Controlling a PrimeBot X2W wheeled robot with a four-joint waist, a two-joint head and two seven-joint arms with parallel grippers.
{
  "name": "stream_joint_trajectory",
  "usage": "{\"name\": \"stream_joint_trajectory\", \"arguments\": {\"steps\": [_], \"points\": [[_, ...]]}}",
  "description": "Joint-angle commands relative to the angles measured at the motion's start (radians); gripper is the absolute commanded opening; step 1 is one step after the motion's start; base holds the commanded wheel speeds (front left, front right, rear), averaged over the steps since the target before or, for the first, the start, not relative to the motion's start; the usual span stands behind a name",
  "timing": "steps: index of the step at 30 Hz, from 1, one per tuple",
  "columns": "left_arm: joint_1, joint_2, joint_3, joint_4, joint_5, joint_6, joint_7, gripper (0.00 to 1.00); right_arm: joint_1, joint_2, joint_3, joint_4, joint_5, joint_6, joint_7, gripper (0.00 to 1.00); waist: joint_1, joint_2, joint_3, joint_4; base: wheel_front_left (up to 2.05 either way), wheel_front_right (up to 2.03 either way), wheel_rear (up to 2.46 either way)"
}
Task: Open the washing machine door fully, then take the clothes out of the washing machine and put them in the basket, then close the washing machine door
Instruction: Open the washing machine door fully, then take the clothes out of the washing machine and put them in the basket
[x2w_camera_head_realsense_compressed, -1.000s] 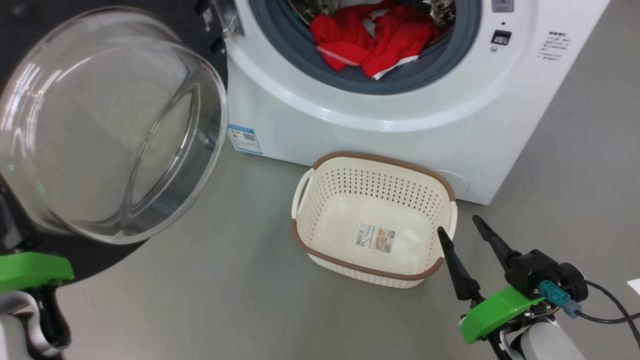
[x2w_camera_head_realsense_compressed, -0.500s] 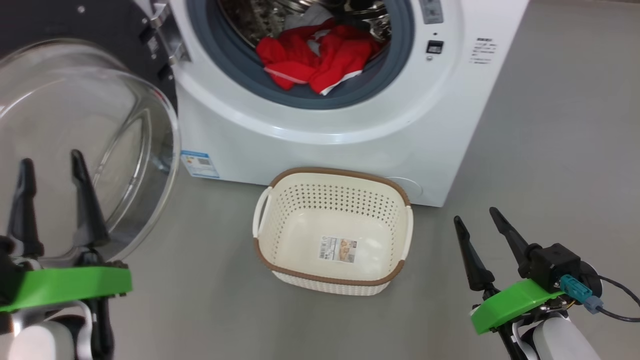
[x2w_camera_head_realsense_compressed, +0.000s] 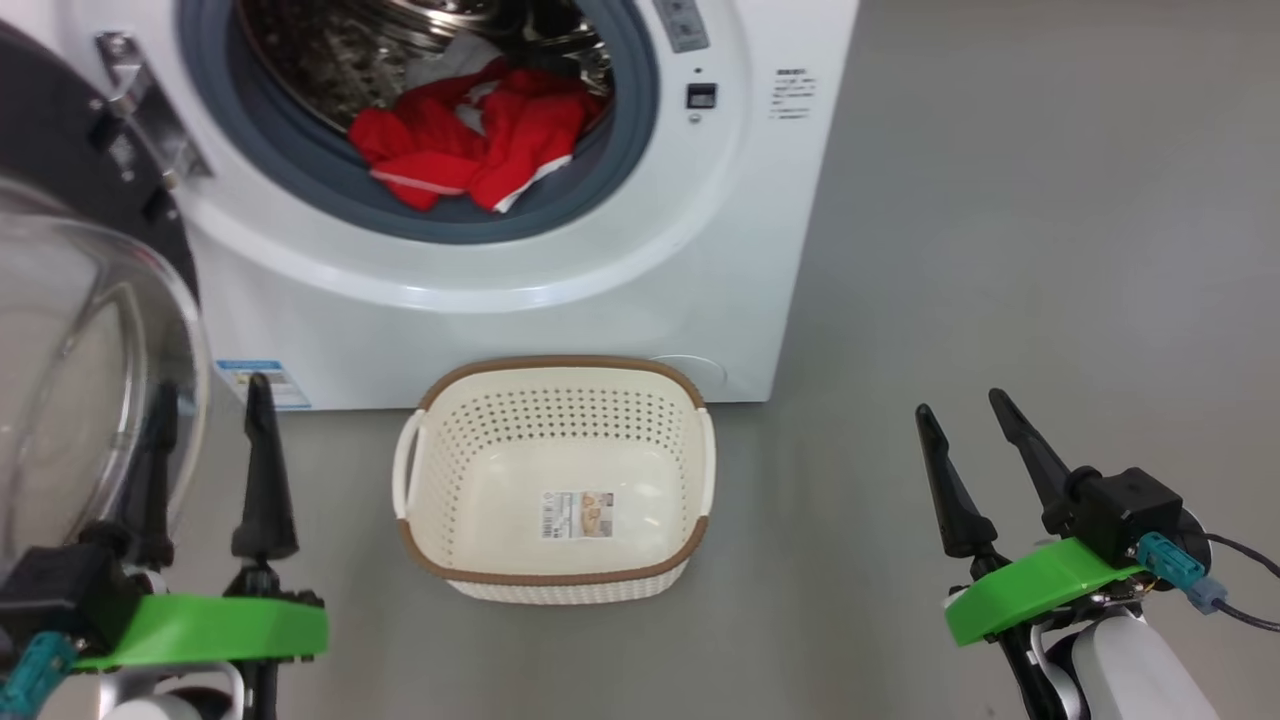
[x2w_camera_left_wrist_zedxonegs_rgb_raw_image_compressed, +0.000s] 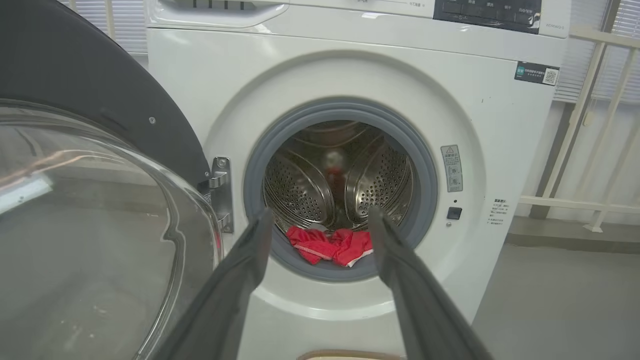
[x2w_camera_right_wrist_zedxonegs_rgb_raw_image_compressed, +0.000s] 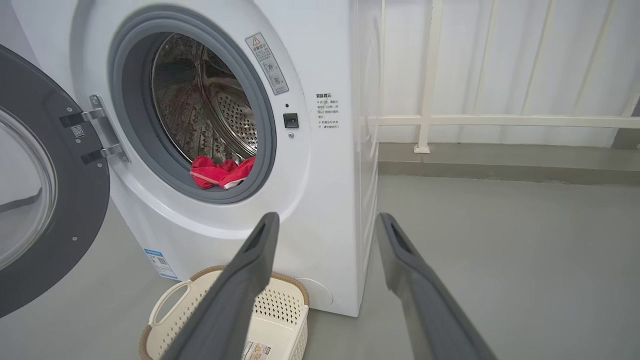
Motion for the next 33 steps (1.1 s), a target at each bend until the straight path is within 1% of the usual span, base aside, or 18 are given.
{"name": "stream_joint_trajectory", "arguments": {"steps": [1, 5, 8, 14, 23, 33], "points": [[0.002, 0.029, 0.029, -0.019, -0.004, -0.012, -0.011, 1.0, -0.034, 0.002, 0.027, -0.032, 0.005, 0.005, -0.006, 1.0, 0.0, -0.0001, 0.002, -0.046, 0.0, 0.0, 0.0], [0.04, 0.035, 0.033, -0.007, -0.037, -0.04, -0.023, 1.0, -0.031, 0.002, 0.03, -0.052, -0.002, 0.005, -0.006, 1.0, 0.0, -0.0001, -0.002, -0.084, 0.0, 0.0, 0.0], [0.079, 0.04, 0.034, 0.003, -0.051, -0.053, -0.032, 1.0, -0.014, 0.002, 0.028, -0.065, -0.004, 0.005, -0.006, 1.0, 0.0, -0.0001, -0.012, -0.106, 0.0, 0.0, 0.0], [0.14, 0.057, 0.005, 0.039, -0.047, -0.069, -0.027, 1.0, 0.034, 0.002, 0.013, -0.074, -0.006, 0.005, -0.006, 1.0, 0.0, -0.0001, -0.042, -0.123, 0.0, 0.0, 0.0], [0.216, 0.071, -0.014, 0.092, -0.042, -0.076, -0.037, 1.0, 0.113, 0.002, -0.025, -0.103, -0.027, 0.005, -0.006, 1.0, 0.0, -0.0001, -0.103, -0.122, 0.0, 0.0, 0.0], [0.251, 0.068, -0.029, 0.101, -0.027, -0.069, -0.049, 1.0, 0.185, 0.002, -0.056, -0.142, -0.042, 0.005, -0.006, 1.0, 0.0, -0.0001, -0.124, -0.115, 0.0, 0.0, 0.0]]}}
